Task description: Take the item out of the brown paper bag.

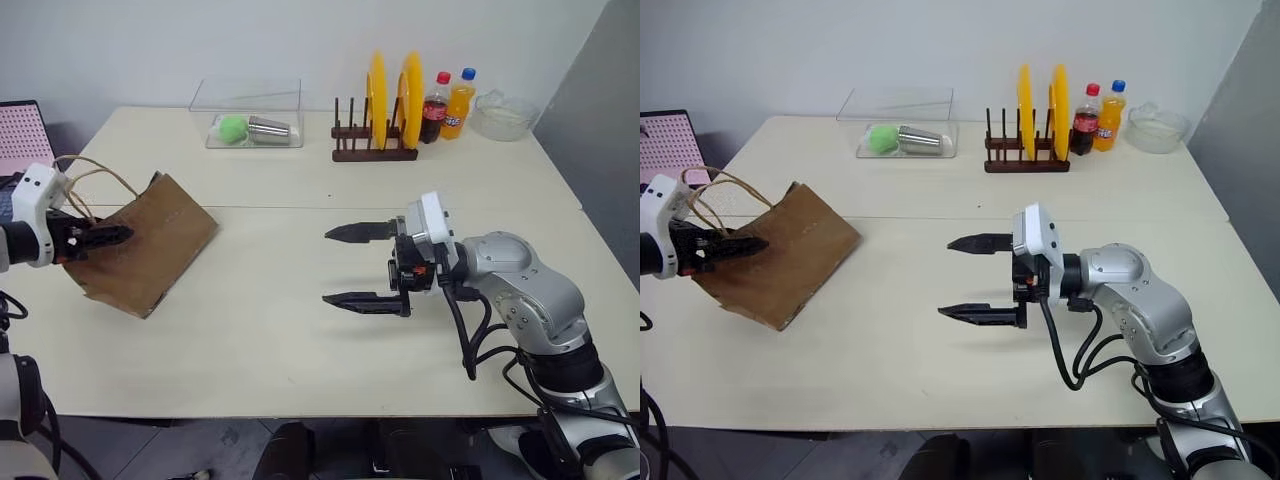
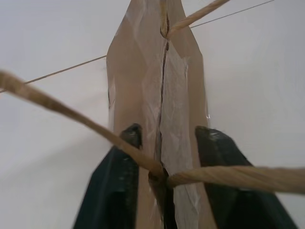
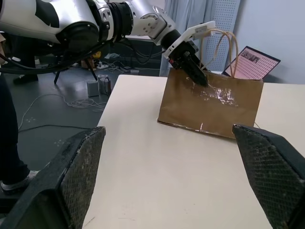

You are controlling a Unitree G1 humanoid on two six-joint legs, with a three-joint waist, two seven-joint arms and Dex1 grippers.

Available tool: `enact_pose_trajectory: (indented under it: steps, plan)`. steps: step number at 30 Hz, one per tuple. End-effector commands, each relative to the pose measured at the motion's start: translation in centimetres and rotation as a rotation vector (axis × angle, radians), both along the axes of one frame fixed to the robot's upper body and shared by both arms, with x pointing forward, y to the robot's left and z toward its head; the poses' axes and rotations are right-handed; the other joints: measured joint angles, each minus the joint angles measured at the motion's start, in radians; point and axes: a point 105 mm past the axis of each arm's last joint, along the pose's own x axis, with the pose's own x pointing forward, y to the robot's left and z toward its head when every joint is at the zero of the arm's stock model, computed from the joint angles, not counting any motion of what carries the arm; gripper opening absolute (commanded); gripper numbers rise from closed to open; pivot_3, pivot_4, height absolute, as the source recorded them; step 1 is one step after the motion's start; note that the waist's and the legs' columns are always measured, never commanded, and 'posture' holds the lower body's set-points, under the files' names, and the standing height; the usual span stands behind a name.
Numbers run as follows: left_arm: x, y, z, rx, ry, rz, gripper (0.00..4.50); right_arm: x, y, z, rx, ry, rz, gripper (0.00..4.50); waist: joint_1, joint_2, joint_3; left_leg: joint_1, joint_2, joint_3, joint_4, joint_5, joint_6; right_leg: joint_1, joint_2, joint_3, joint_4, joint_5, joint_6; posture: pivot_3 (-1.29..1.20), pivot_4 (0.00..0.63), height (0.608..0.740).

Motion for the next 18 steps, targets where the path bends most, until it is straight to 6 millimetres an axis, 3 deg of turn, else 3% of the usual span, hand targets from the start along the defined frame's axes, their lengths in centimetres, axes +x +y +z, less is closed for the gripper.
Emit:
enact_pose_trajectory:
  steps: [1,3,8,13,18]
  plan:
    - [0.4,-0.4,0.9,0.016,-0.031,-0.028,0.53,-0.7,-0.1,1.5,0.026,-0.055,0.02,4.5,0.0,0.0,0.0,0.0,0.0,0.0,0.0,0.0,0.0,0.0,0.0,0.0,0.0,0.0,0.0,0.0,0.15,0.74]
    - [0.4,-0.5,1.0,0.018,-0.033,-0.037,0.01,-0.8,-0.2,1.4,0.025,-0.053,0.016,4.5,0.0,0.0,0.0,0.0,0.0,0.0,0.0,0.0,0.0,0.0,0.0,0.0,0.0,0.0,0.0,0.0,0.15,0.74]
    - [0.9,-1.4,2.6,0.028,-0.076,-0.087,0.01,-0.9,-0.6,1.0,0.015,-0.044,-0.001,4.5,0.003,-0.001,0.0,0.0,0.0,0.0,0.0,0.0,0.0,0.0,0.0,0.0,0.0,0.0,0.0,0.0,0.15,0.74]
    - [2.0,-5.0,6.2,0.068,-0.159,-0.256,0.01,-1.6,-1.6,0.0,0.006,0.007,-0.045,4.5,0.011,-0.004,-0.001,-0.003,0.0,-0.003,0.002,0.0,0.0,0.0,0.0,-0.003,0.0,0.001,-0.001,0.0,0.15,0.74]
    - [2.8,-9.1,7.8,0.085,-0.189,-0.435,0.01,-2.3,-1.9,-1.6,-0.007,0.042,-0.11,4.5,0.006,-0.005,0.0,-0.007,-0.001,-0.003,0.003,0.0,0.0,-0.002,0.0,-0.003,-0.001,0.003,-0.004,0.0,0.15,0.74]
